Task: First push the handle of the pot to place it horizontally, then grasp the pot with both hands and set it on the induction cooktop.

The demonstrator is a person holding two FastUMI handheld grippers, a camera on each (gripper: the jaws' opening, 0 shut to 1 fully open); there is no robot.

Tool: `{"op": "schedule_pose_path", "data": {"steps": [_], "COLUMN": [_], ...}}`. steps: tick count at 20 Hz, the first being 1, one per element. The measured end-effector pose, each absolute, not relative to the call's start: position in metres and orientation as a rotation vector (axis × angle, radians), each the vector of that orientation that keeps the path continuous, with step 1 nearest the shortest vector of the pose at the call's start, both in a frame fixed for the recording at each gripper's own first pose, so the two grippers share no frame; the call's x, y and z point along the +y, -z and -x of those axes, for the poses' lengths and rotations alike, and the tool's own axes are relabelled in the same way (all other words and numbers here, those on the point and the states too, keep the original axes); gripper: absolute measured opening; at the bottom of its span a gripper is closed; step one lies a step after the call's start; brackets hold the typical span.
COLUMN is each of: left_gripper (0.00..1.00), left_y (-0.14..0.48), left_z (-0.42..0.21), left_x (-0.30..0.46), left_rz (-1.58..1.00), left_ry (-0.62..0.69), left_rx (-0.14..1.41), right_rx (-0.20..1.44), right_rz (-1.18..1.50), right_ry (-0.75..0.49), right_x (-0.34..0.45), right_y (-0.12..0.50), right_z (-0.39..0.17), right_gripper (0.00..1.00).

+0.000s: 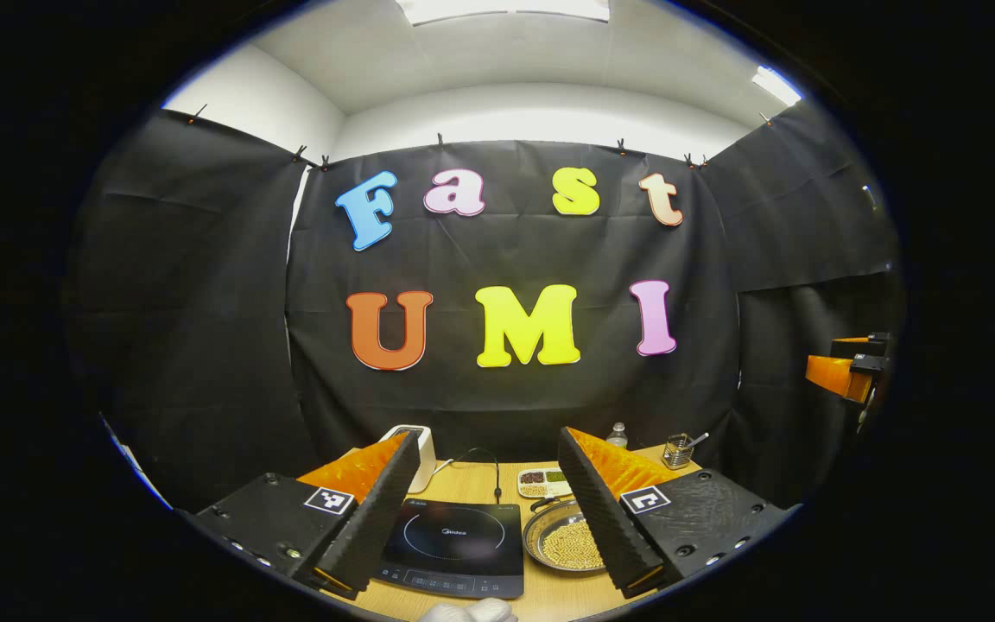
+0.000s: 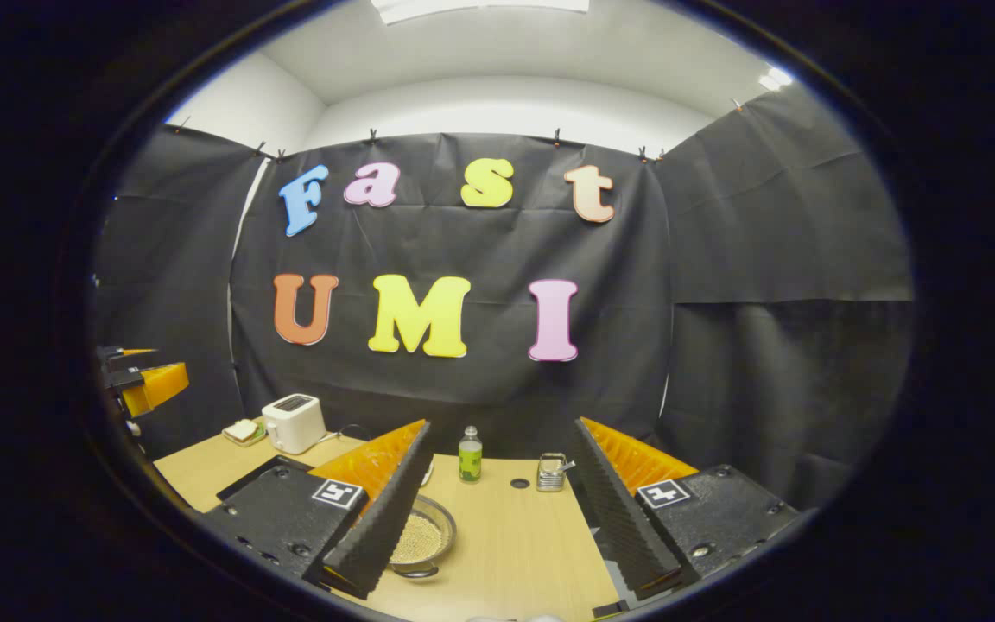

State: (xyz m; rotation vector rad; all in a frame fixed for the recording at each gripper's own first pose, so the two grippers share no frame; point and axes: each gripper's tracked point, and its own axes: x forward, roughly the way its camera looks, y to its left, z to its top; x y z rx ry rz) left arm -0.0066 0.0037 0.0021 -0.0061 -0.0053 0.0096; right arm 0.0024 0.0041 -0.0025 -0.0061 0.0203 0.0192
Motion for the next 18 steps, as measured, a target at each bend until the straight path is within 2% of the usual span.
{"op": "schedule_pose_path", "data": {"steps": [1, 3, 5, 10, 11, 15, 17, 18], "left_gripper": [0.96, 0.96, 0.96, 0.96, 0.96, 0.96, 0.96, 0.96], "left_y": [-0.002, -0.006, -0.002, -0.004, -0.004, -0.003, -0.001, -0.001], "left_z": [0.007, 0.007, 0.008, 0.009, 0.009, 0.009, 0.012, 0.014], "left_x": [0.002, 0.001, 0.0, 0.0, 0.0, 0.002, 0.001, 0.003], "left_rz": [0.005, 0.007, 0.013, 0.007, 0.006, 0.015, 0.019, 0.017], "left_ry": [-0.004, 0.001, 0.0, -0.006, -0.009, -0.014, -0.015, -0.018], "left_rx": [-0.011, -0.023, -0.021, -0.024, -0.021, -0.02, -0.021, -0.023], "right_rx": [0.04, 0.048, 0.073, 0.098, 0.102, 0.163, 0.199, 0.215], "right_rz": [0.004, -0.023, -0.059, -0.032, -0.017, 0.011, 0.019, 0.028], "right_ry": [-0.017, 0.027, -0.036, -0.062, -0.071, -0.092, -0.103, -0.108], "right_x": [0.003, -0.006, 0.006, 0.009, 0.012, 0.022, 0.025, 0.027], "right_y": [0.008, 0.003, 0.01, 0.016, 0.018, 0.04, 0.056, 0.066], "right_z": [-0.003, -0.005, 0.0, 0.0, 0.0, -0.002, -0.003, -0.005], "right_gripper": [0.99, 0.51, 0.04, 0.0, 0.04, 0.01, 0.04, 0.01]}}
